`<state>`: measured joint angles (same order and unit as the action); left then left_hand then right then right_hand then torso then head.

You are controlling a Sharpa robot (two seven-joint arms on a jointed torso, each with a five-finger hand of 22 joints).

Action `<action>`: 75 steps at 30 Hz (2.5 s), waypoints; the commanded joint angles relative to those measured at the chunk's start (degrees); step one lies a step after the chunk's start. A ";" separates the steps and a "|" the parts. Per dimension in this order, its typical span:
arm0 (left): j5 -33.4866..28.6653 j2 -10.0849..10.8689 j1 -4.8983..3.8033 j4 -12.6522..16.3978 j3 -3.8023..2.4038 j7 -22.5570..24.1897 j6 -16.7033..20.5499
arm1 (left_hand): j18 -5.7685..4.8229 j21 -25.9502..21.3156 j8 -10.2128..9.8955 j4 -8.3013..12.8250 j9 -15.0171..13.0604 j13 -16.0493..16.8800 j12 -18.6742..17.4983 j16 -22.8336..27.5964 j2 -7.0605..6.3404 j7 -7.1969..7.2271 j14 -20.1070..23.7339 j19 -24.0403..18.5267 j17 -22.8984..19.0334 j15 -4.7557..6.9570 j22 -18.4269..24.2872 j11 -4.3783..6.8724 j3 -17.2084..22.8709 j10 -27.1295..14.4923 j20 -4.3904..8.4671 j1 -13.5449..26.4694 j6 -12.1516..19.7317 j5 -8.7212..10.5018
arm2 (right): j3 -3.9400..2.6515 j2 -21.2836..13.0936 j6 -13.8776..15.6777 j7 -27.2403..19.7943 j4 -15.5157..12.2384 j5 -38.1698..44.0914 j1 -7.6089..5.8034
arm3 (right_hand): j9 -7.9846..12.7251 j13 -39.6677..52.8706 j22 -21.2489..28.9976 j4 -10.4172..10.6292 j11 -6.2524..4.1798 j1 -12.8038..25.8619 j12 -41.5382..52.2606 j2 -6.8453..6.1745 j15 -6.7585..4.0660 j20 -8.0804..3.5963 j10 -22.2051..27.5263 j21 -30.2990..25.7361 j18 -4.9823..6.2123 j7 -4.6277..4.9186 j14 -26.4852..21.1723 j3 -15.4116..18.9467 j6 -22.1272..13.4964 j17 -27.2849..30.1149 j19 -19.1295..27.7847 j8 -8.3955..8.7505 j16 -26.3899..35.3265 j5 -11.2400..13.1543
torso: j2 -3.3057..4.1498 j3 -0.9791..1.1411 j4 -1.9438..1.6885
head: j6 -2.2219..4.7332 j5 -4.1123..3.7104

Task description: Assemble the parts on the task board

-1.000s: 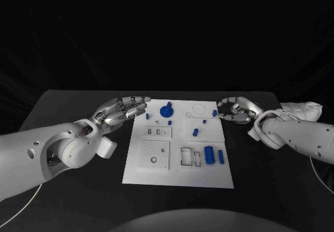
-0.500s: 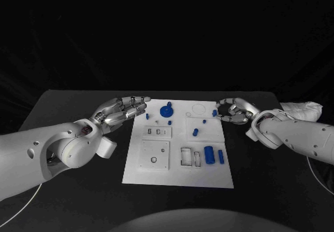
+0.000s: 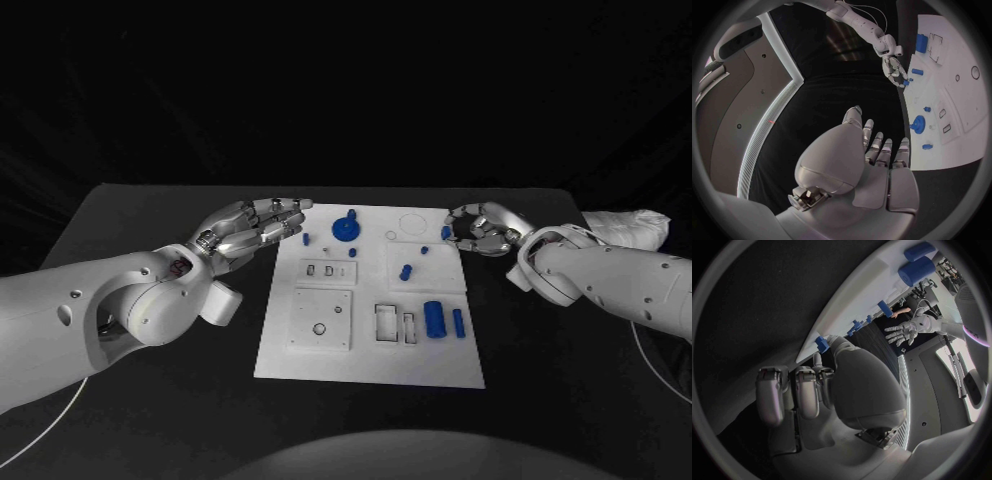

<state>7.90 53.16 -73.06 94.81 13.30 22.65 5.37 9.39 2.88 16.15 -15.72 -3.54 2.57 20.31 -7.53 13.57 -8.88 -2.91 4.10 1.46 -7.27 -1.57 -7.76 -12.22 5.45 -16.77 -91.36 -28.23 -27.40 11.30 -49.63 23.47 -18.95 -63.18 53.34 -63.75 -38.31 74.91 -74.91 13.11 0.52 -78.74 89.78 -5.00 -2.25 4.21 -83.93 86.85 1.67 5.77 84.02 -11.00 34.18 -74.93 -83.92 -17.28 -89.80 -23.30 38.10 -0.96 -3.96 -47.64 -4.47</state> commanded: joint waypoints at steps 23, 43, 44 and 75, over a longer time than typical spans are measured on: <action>0.32 -0.02 0.04 0.31 -0.05 -0.01 -1.47 | 0.51 0.18 0.35 -0.10 0.00 0.09 0.57 -0.30 -0.18 -0.43 0.00 0.45 0.06 -0.43 0.09 -0.36 0.34 0.33 0.05 -0.65 -0.15 -0.27 | -0.01 1.06 -1.30 0.90 0.89 0.05 0.07 | 2.13 15.09 -13.58 -1.23 0.30 -2.01 0.22 0.72 0.38 0.46 -6.07 -0.48 -0.52 -0.23 5.98 -2.47 6.53 -15.07 -2.52 -2.76 -0.20 -5.18 | -0.01 -0.01 0.02 | -0.38 0.04; 0.34 0.30 0.04 0.38 -0.05 -0.19 -1.28 | 0.50 0.17 0.35 -0.13 0.01 0.09 0.62 -0.29 -0.23 -0.45 0.02 0.43 0.06 -0.44 0.10 -0.39 0.35 0.38 0.06 -0.66 -0.13 -0.28 | -0.08 0.56 4.05 -0.06 -1.28 -1.73 -0.99 | 1.42 15.09 -13.50 -1.88 0.18 -2.12 0.22 1.43 0.24 0.34 -6.07 -0.66 -0.46 -0.32 5.98 -2.77 10.19 -15.07 -2.33 -5.01 -0.20 -4.71 | -0.01 -0.02 0.08 | -0.86 0.76; 0.34 0.32 0.04 0.37 -0.05 -0.21 -1.24 | 0.50 0.17 0.35 -0.13 0.01 0.09 0.62 -0.29 -0.23 -0.45 0.02 0.43 0.06 -0.44 0.10 -0.39 0.35 0.38 0.06 -0.66 -0.13 -0.28 | -0.08 0.35 4.13 0.15 -2.07 -1.73 -1.49 | 1.42 15.09 -13.48 -1.89 0.20 -2.10 0.22 1.41 0.24 0.34 -6.07 -0.73 -0.44 -0.28 5.98 -2.76 10.23 -15.07 -2.27 -5.03 -0.20 -4.75 | 0.00 -0.02 0.08 | -0.88 0.79; 0.34 -0.33 0.00 -0.23 -0.05 -0.47 -0.70 | 0.49 0.18 0.47 -0.21 -0.01 0.10 0.76 -0.34 -0.38 -0.46 0.02 0.45 0.06 -0.42 0.09 -0.39 0.30 0.47 0.07 -0.64 -0.29 -0.28 | -0.09 11.17 3.49 17.17 -19.01 14.71 -6.90 | 2.57 15.09 -12.95 -2.38 1.33 -0.52 0.22 0.42 1.06 0.94 -6.07 -1.95 -0.06 0.46 5.98 -2.69 11.72 -15.07 -1.08 -4.22 -0.20 -7.28 | -0.12 -0.15 -0.02 | -1.72 2.32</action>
<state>8.01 52.97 -73.05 94.42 13.30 21.97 5.02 9.39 2.87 16.38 -15.88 -3.54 2.58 20.81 -7.53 13.34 -8.88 -2.91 4.10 1.45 -7.27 -1.57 -7.96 -12.06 5.65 -16.77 -91.58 -28.24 -27.40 11.21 -38.58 26.44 -6.11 -82.06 63.37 -70.93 -35.79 74.93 -74.91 10.91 1.35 -79.84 89.78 -4.48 -1.43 4.83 -83.94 85.20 1.69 5.96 84.02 -13.69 45.64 -74.94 -84.12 -21.71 -89.80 -30.31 38.05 -1.06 -3.98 -49.31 -2.04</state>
